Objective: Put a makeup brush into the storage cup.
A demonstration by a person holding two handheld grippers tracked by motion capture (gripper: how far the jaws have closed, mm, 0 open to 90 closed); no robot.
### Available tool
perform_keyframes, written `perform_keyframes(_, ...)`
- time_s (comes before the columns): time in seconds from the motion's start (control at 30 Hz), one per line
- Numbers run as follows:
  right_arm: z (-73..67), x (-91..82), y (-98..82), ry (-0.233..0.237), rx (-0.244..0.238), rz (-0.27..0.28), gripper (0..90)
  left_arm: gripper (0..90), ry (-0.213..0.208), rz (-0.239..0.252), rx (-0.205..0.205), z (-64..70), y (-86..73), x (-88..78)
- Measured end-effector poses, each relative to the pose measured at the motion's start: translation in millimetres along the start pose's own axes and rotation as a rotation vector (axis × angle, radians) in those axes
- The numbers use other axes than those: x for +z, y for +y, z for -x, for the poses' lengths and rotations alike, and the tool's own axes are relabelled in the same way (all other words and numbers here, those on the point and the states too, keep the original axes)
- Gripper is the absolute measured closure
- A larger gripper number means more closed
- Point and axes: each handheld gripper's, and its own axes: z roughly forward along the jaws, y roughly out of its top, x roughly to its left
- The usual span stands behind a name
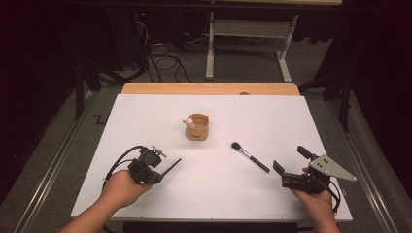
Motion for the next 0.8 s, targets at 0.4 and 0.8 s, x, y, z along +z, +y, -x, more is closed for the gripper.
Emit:
perform_keyframes(0.4,0.2,0.3,-0.3,0.001,-0.003,-0.003,1.1,83.1,-0.014,0.041,0.131,11.1,4.2,-10.4)
perform_keyframes(0.8,-0.7,1.4,-1.2,0.015,0.001,-0.006,1.5,83.1,-0.036,0.072,0.238,23.9,7.0,-6.4)
